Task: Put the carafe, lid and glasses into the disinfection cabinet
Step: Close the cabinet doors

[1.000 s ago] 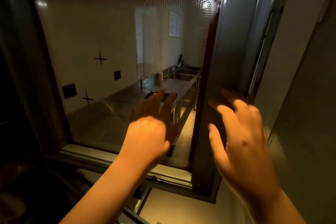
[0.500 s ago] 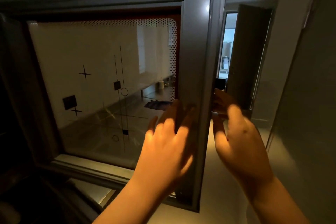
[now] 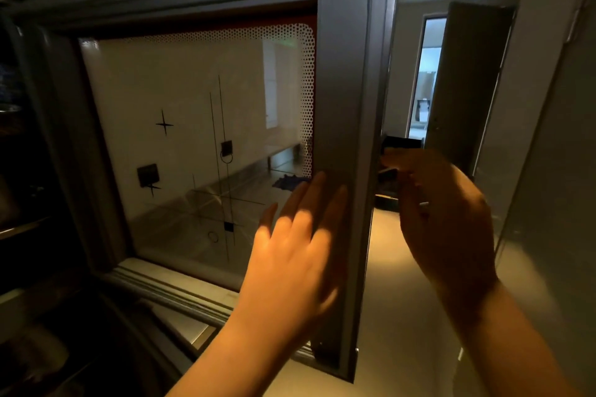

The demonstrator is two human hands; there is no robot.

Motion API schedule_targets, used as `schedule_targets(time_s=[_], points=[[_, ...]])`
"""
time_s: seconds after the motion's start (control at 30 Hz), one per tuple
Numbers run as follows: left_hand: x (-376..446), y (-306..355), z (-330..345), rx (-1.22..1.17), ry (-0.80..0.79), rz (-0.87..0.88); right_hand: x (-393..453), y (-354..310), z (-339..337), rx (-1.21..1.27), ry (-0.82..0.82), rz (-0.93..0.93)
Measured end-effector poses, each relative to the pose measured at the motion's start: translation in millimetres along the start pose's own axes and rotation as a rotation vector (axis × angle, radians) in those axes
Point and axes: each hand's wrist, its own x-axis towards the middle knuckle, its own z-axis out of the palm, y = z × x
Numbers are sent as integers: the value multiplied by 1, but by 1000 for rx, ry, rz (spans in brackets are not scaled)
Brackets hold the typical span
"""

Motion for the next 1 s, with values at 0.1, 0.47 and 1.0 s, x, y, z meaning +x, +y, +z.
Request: schedule_targets(time_s=[0.1,0.47,1.0], points=[[2,-4,-4,46,-5,-9,1,15,6,170,-216,140],[3,-11,-12,31,-12,-78,0,4,11,124,21,-99],[0,-20,-38,-83,47,-53,20,-11,27,160,-11,-181]])
